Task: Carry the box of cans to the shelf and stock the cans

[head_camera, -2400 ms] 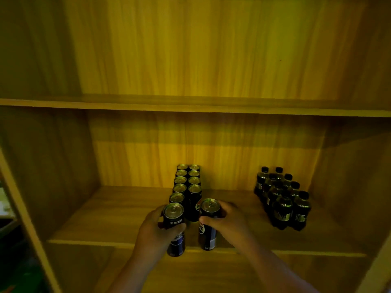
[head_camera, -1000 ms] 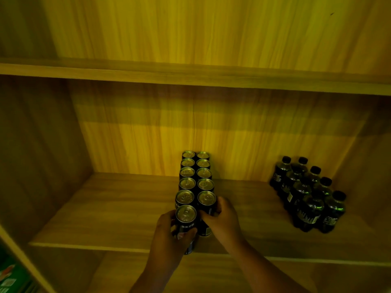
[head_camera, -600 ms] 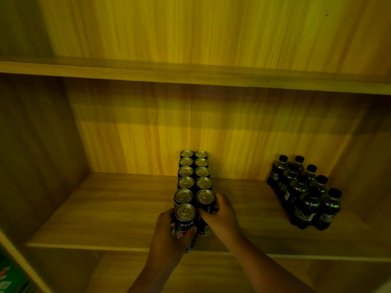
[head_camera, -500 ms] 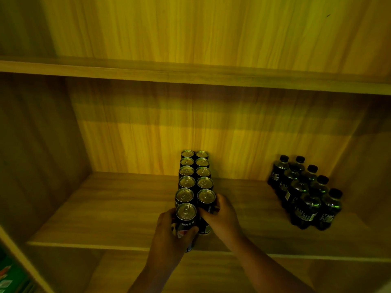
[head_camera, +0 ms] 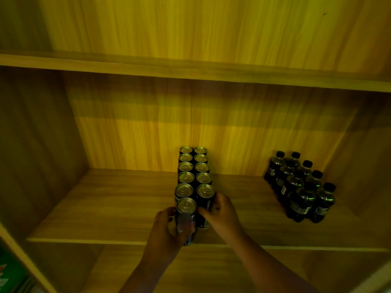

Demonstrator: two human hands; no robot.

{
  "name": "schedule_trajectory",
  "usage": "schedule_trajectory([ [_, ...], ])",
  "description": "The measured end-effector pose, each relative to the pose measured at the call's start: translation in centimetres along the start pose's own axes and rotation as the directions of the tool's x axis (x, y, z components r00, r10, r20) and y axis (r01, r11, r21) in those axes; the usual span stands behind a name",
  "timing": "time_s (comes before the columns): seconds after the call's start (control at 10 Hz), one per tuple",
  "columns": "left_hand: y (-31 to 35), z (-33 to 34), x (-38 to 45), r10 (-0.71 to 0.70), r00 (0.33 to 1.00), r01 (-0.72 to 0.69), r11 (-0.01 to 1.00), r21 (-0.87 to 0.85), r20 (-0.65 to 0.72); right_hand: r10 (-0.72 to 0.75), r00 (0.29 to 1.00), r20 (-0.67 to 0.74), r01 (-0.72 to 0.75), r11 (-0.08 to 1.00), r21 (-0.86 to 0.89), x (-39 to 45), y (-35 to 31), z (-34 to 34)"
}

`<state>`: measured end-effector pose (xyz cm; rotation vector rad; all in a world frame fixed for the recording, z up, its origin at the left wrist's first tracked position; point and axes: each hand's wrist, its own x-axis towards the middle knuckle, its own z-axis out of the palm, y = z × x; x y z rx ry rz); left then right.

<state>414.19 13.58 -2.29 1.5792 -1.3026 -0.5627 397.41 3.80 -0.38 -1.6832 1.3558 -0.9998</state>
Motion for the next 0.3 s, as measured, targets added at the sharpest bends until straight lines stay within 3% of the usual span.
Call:
schedule_trajectory([
  [0.3,1.5,-2.9,-0.4,0.065,0.991,-0.080,0.988,0.132,0.119,0.106,0.994,-0.035,-0.110,0.976,-0.186,-1.4,0.9,-0.2],
])
